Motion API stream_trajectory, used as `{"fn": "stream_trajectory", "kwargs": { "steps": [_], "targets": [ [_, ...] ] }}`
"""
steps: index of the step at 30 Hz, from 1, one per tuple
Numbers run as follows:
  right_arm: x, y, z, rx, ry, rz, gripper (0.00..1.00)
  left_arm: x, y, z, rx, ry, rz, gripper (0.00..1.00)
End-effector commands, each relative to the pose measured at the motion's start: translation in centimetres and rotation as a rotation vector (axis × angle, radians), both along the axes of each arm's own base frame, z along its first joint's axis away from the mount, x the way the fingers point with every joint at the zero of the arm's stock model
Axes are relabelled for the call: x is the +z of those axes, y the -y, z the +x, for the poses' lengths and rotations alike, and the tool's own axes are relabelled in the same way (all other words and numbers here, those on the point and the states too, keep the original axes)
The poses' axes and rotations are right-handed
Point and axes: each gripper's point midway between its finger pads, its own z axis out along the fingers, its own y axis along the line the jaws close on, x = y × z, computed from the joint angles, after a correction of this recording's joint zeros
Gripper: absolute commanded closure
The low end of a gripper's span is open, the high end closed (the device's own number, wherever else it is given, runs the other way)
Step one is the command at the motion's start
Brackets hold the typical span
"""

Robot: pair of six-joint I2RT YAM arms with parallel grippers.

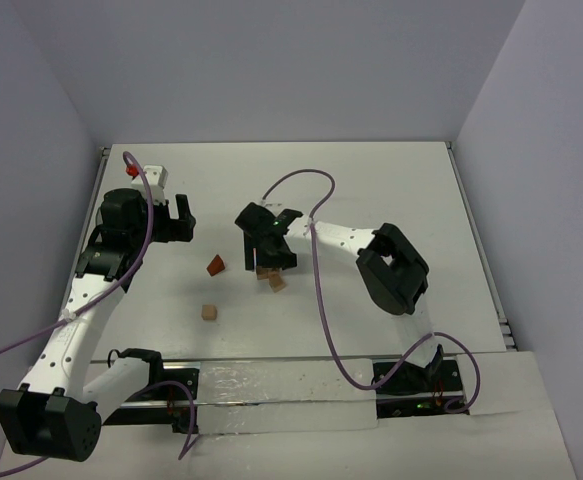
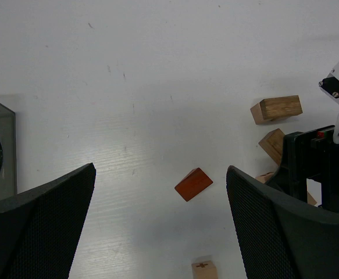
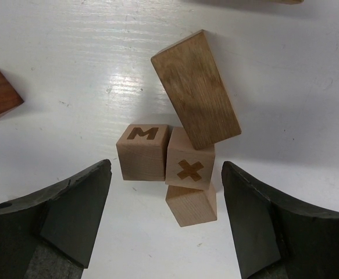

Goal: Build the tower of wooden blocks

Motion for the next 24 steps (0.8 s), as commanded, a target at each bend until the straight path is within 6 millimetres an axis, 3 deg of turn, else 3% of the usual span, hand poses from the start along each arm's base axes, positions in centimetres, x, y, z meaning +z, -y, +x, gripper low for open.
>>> {"fn": "stream_trajectory", "kwargs": {
  "steps": [1,14,24],
  "targets": [
    [0.6,-0.4,0.7,-0.02,0.033,-0.015,0.17,2.5,0.2,0.9,-0.008,0.078,-0.018,0.01],
    [-0.8,-0.4,0.3,-0.024,-0.006,-0.03,0.19,2.4,0.2,0.9,-0.006,0.076,-0.017,0.01],
    [-0.6,-0.4,-0.2,-0.019,-0.011,-0.016,0.46,2.2,0.2,0.9,-0.005,0.073,-0.016,0.01]
  ]
}}
